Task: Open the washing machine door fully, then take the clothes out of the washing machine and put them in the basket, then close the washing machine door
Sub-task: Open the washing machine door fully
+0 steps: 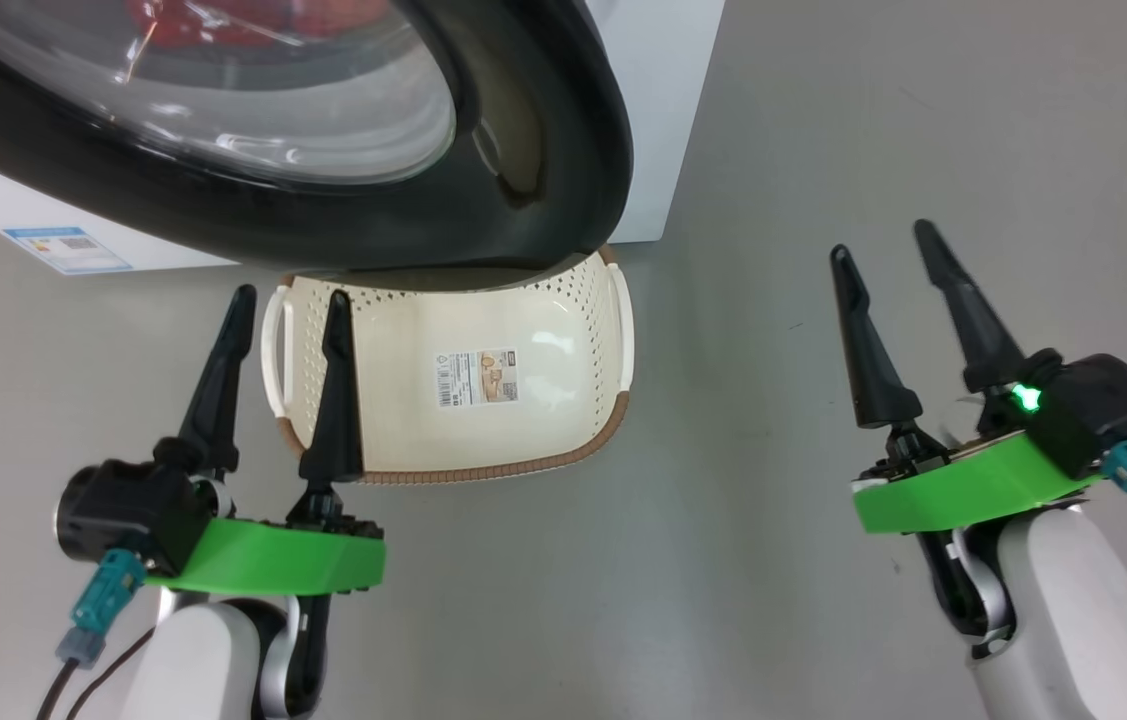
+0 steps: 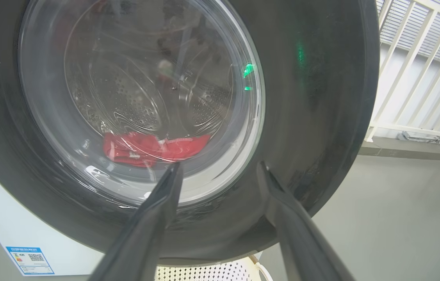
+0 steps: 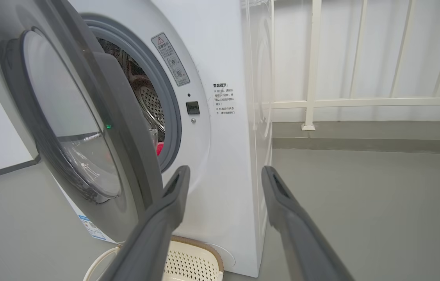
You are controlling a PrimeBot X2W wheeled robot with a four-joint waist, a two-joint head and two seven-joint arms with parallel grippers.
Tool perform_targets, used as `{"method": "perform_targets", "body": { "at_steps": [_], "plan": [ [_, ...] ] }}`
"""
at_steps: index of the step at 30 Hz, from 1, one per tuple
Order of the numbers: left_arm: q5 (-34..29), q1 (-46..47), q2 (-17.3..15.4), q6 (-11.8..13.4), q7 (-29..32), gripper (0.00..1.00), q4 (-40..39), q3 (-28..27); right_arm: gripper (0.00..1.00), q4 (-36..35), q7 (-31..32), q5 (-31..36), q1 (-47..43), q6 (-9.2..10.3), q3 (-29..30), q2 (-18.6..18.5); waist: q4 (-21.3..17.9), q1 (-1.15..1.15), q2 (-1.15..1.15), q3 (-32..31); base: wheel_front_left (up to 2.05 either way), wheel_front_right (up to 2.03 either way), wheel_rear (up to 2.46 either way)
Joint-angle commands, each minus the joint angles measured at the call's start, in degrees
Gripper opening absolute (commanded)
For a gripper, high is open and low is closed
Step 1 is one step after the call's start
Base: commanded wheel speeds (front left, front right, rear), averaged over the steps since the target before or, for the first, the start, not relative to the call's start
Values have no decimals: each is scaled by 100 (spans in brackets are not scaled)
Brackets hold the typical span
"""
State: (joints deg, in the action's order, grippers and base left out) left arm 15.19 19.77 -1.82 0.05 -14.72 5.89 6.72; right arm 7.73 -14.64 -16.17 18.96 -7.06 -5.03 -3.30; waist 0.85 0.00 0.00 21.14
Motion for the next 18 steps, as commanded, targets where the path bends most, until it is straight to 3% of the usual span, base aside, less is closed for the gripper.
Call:
{"method": "perform_targets", "body": {
  "at_steps": [1, 6, 18],
  "plan": [
    [-24, -5, -106, 48, -28, 100, -189, -182, 0, -96, -36, -11, 92, -43, -219, 42, 10, 0, 0, 18, 0, 0, 0],
    [-39, 16, -106, 57, -28, 100, -217, -160, 0, -11, -36, -291, 355, -43, -349, 42, 35, 0, 0, 54, 0, 0, 0],
    [-23, 133, -106, 54, -28, 100, -214, -52, 0, 636, 186, -3786, 1782, -43, -1187, -169, 193, 0, 0, 197, 0, 0, 0]
  ]
}}
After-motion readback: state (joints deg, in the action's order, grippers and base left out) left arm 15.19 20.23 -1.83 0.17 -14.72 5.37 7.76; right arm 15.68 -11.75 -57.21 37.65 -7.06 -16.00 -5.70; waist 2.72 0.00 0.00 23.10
